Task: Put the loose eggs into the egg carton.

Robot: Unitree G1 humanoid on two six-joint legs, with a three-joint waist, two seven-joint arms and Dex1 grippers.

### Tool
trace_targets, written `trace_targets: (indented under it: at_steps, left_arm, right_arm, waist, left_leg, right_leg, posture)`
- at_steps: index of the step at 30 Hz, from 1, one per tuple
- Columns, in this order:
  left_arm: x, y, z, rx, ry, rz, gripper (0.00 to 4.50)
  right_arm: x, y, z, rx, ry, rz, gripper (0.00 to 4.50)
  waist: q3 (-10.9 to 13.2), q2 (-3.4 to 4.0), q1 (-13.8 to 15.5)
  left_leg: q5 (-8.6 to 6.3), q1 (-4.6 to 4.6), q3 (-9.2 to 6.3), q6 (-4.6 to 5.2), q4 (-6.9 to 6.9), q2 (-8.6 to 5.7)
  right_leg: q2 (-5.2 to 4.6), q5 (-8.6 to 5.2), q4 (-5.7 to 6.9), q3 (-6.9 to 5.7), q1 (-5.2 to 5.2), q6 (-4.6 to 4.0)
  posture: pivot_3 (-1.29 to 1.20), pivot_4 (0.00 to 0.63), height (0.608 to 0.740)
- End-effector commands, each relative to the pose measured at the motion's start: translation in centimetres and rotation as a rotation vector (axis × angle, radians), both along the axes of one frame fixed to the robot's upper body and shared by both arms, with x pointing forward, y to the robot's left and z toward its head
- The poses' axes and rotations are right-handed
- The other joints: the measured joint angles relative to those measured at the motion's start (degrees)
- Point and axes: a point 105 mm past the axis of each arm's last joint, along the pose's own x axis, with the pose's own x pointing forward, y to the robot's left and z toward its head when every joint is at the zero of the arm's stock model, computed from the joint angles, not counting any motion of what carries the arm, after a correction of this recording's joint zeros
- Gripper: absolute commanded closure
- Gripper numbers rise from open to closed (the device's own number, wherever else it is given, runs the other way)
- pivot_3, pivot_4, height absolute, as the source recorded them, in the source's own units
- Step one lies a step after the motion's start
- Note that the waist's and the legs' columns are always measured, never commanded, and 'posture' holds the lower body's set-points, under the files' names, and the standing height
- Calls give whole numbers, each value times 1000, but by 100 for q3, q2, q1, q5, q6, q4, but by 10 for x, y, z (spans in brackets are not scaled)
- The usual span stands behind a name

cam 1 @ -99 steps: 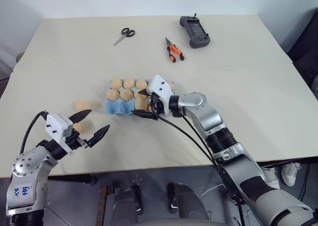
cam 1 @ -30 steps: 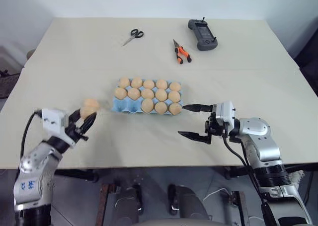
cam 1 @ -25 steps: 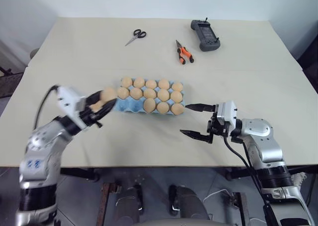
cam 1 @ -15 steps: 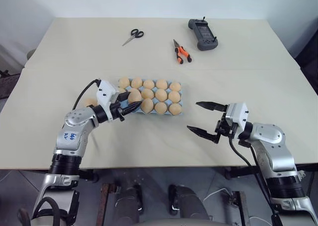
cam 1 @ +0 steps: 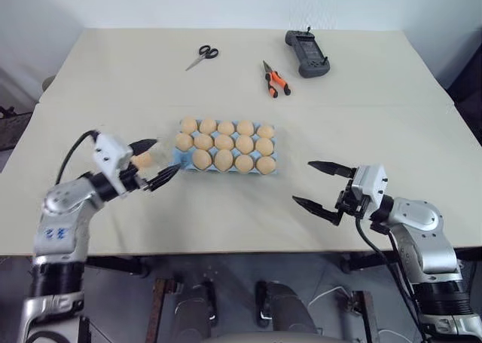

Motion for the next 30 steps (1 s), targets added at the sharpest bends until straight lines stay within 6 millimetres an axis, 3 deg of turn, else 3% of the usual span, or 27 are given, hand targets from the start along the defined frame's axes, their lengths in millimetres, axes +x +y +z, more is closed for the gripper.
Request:
trace_targets:
  at_steps: [1, 4, 7, 11, 14, 17, 24, 26, 30]
  left_arm:
    - [-22, 36, 9, 6, -94, 159, 47]
    - [-45, 67, -6, -30, -76, 332, 47]
    - [-56, 81, -15, -110, -64, 478, 47]
    - [-62, 72, -23, -156, -58, 509, 47]
    - [-57, 59, -22, -165, -55, 463, 47]
    - [-44, 48, -18, -153, -48, 406, 47]
    - [18, 27, -4, -79, -63, 359, 47]
    - [33, 22, -5, -79, -47, 343, 47]
    - [57, 17, -14, -70, 27, 341, 47]
  right_arm:
    - [0, -13, 7, 11, -68, -28, 0]
    - [2, -21, 4, 30, -83, -76, 0]
    - [-1, -13, 2, 38, -79, -44, 0]
    - [-1, -4, 3, 52, -79, -14, 0]
    - [0, 0, 6, 45, -88, 6, 0]
    - [2, 4, 11, 41, -97, 22, 0]
    - [5, 17, 22, 42, -109, 68, 0]
    - [5, 22, 25, 52, -106, 80, 0]
    - [5, 29, 31, 61, -108, 103, 0]
  waist:
    - [0, 0, -1]
    - [0, 0, -21]
    - [0, 0, -17]
    - [0, -1, 21]
    - [0, -1, 9]
    - [0, 0, 8]
    - [-1, 0, 11]
    - [-1, -1, -1]
    - [-1, -1, 8]
  left_leg:
    - [0, 1, -1, 0, 0, 0]
    - [-2, 1, -1, -2, -4, 0]
    - [-4, 1, -1, 0, -7, -1]
    - [-4, 0, -3, -1, -6, -2]
    - [-5, -3, 0, 0, -6, -3]
    - [-5, -6, 5, 0, -8, -3]
    - [-7, -8, 6, 5, -9, -7]
    - [-11, -9, 10, 10, -11, -6]
    - [-8, -8, 12, 5, -14, -3]
  right_leg:
    - [0, -5, 0, 0, 0, -9]
    - [-3, -21, -13, 4, 3, -39]
    - [-6, -24, -23, 5, 5, -43]
    - [-6, -28, -34, 2, 9, -56]
    - [-4, -24, -51, 5, 15, -59]
    - [-1, -21, -64, 6, 16, -57]
    - [-4, -4, -57, 4, 17, -29]
    - [-3, 22, -52, 5, 11, 17]
    - [4, 16, -27, 0, -4, 19]
  posture:
    - [0, 150, 740]
    - [0, 150, 740]
    - [0, 150, 740]
    - [0, 150, 740]
    - [0, 150, 740]
    - [0, 150, 740]
    - [0, 150, 740]
    - [0, 150, 740]
    - [0, 150, 740]
